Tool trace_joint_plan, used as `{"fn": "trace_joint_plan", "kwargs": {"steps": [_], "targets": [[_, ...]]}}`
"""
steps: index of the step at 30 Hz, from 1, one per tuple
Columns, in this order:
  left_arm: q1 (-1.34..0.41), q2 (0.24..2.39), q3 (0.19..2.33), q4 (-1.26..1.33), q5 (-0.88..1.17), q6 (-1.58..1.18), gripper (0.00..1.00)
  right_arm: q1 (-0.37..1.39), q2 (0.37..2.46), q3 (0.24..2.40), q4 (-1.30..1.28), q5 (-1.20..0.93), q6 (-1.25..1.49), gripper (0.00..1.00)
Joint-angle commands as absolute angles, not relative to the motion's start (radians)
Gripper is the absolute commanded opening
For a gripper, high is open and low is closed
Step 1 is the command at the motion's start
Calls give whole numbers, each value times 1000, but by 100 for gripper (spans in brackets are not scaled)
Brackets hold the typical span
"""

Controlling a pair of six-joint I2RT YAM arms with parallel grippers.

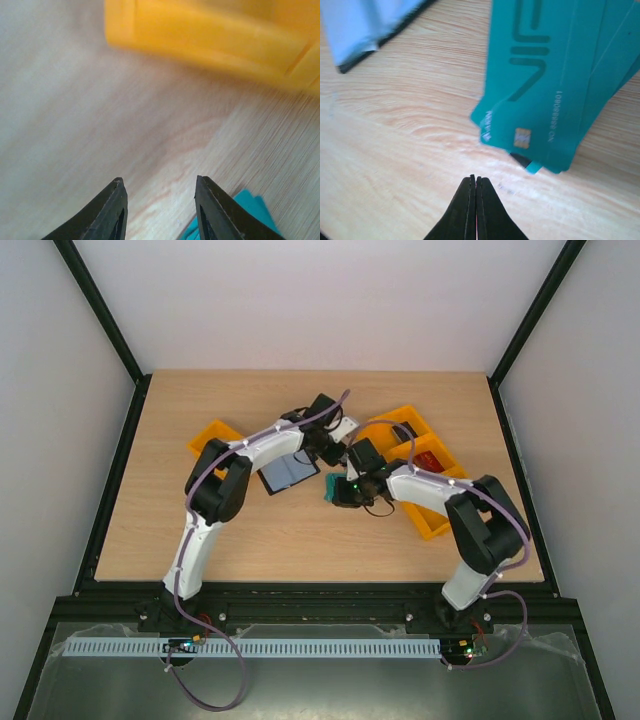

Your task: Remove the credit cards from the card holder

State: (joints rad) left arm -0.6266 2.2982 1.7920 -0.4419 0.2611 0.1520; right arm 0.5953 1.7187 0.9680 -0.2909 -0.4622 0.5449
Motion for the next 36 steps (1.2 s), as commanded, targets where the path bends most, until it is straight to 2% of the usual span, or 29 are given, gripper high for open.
{"fn": "trace_joint_plan", "kwargs": {"steps": [1,6,12,17,27,32,36], "targets": [[-612,2252,1918,-534,234,183,40,567,1623,999,-382,-498,491,2],[-597,2107,1826,-577,224,215,40,472,1593,987,-407,-441,518,2],[-600,1917,1454,-521,207,238,34,453,1686,1012,-403,-400,543,2],[-602,1917,1315,-472,202,220,28,453,1745,1008,-369,-399,574,2],[-648,2046,1349,-417,224,187,26,454,1801,980,-318,-435,590,2],[-610,2113,1427,-409,166,173,26,448,1842,1047,-355,-318,597,2],[-586,2144,1474,-427,194,181,26,448,1860,1062,-324,-330,620,2]]}}
